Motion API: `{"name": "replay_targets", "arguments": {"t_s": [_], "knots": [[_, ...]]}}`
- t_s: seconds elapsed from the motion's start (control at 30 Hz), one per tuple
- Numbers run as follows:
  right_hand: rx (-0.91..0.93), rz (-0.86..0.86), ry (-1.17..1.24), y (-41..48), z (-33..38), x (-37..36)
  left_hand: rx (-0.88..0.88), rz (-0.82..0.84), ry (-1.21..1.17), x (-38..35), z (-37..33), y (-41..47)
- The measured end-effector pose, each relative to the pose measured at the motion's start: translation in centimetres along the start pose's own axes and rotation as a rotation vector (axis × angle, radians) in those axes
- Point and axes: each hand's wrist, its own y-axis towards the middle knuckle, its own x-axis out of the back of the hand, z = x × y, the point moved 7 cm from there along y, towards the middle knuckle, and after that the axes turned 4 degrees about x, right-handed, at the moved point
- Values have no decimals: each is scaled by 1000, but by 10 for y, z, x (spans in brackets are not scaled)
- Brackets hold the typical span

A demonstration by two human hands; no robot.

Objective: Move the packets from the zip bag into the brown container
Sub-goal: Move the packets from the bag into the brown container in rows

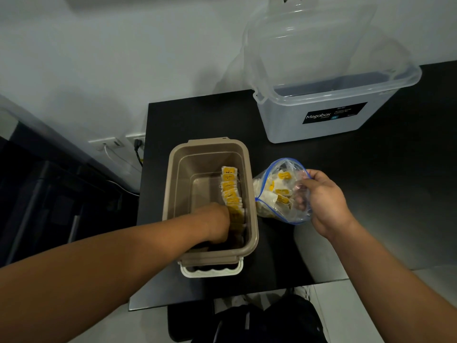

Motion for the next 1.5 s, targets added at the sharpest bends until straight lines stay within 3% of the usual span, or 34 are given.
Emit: {"name": "replay_targets", "arguments": {"t_s": [0.1,0.3,0.5,0.63,0.9,1.13,1.23,1.3,1.4,1.5], "knots": [[-2,3,-15,0,0,0,10,-23,-45,5,2,-3],[-18,20,-11,-2,1,-2,6,96,-120,0,-2,-5],[-15,42,-30,-3,3,-2,78,184,-473,-8,8,-8],[-28,61,-42,-3,2,1,115,232,-562,-2,18,-13],[-46,138,-82,1,4,7,260,-28,-888,13,44,2],[-84,219,-79,5,10,15,288,-109,-843,25,38,-11],[-113,245,-108,4,16,18,367,-352,-670,64,49,-33],[-126,267,-131,2,20,20,375,-548,-681,93,45,-55],[-127,304,-165,2,25,21,249,-804,-750,131,12,-90],[-119,336,-190,6,24,21,30,-748,-723,143,-39,-94]]}}
